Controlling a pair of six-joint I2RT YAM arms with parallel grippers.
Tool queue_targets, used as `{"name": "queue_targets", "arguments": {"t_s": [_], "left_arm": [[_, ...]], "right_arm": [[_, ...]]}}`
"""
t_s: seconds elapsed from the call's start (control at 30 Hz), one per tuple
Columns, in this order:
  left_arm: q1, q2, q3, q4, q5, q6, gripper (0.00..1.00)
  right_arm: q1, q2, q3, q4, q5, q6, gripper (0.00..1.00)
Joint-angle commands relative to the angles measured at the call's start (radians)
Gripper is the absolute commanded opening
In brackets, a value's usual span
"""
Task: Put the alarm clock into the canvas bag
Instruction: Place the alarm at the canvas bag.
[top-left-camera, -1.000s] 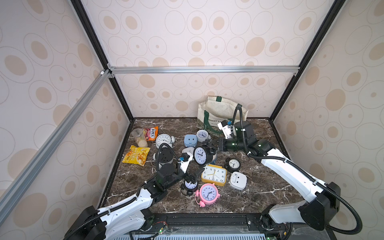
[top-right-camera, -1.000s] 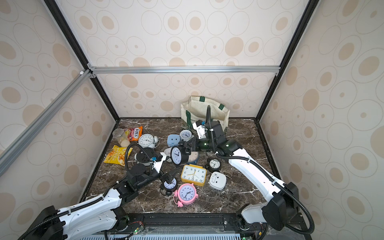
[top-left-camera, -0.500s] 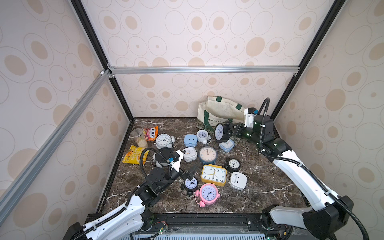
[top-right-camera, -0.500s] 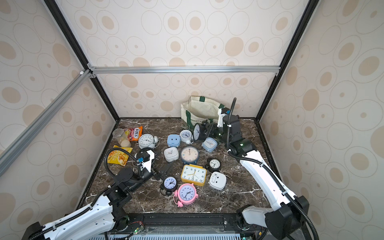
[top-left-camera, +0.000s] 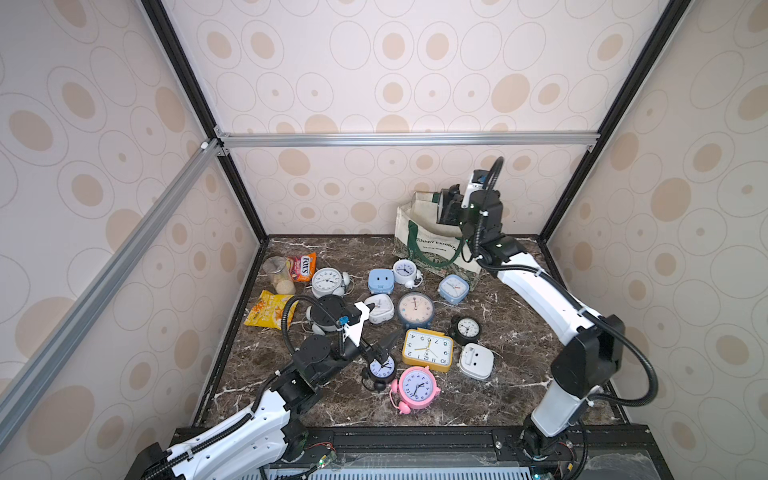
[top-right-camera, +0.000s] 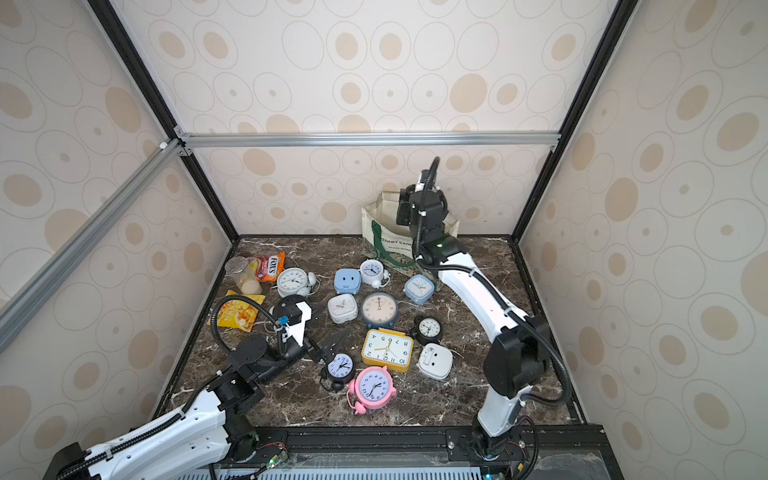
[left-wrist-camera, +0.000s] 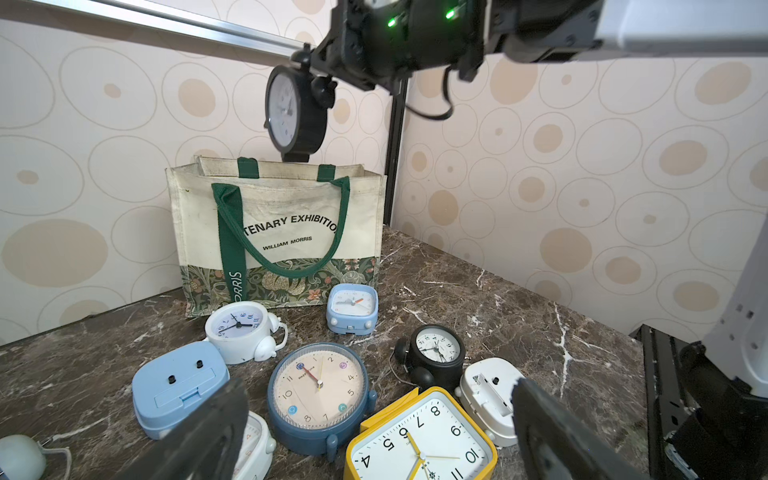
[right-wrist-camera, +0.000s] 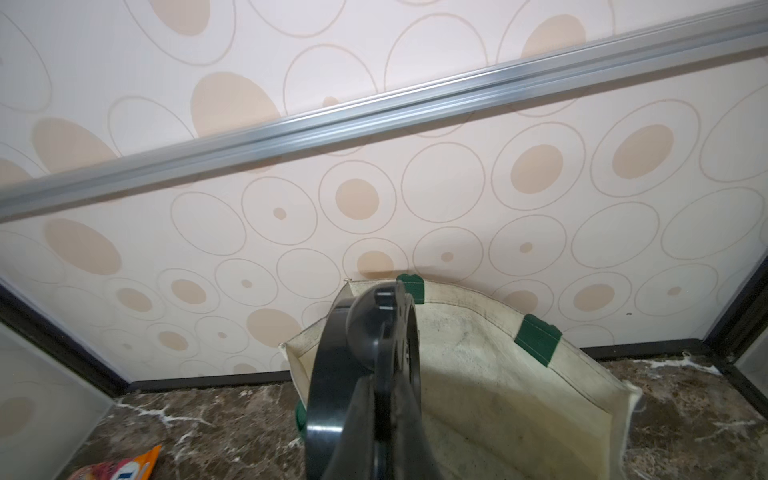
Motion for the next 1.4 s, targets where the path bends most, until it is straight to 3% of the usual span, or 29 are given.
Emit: {"name": "queue_targets", "arguments": {"t_s": [0.0,0.3,0.43,0.53,0.8,1.1,1.3,1.37], "left_arm": [[-0.015,-0.015,0.025,0.013,0.034,-0.013,0.98],[-0.040,-0.020,0.027,0.018,0.052,-0.032,0.99],[-0.045,-0.021,0.033,0.009,0.049,-0.028,0.98],[-0.046,-0.036,0.032,0.004,0.027,-0.025,0.98],[-0.046,-0.036,0.030,0.010,0.018,-0.022,0.98],[-0.046,-0.037,0.030,0.005,0.002,-0.021,0.98],[-0.046,-0.052,0.034,-0.028,-0.066,-0.012,0.98],[-0.046,-0.058,0.042,-0.050,-0.113,-0.008,0.98]], "right_arm": [[0.023,0.093,0.109,0.095,0.098,-0.185,0.00],[0.015,0.396,0.461,-0.061,0.247,-0.172,0.00],[-0.016,0.534,0.720,-0.316,0.267,-0.023,0.00],[-0.039,0.590,0.787,-0.420,0.228,0.073,0.00],[-0.077,0.622,0.745,-0.533,0.167,0.248,0.00],[-0.103,0.671,0.736,-0.567,0.121,0.317,0.00],[-0.108,0.607,0.665,-0.539,0.087,0.315,0.31],[-0.108,0.547,0.593,-0.486,0.083,0.309,0.35]]}}
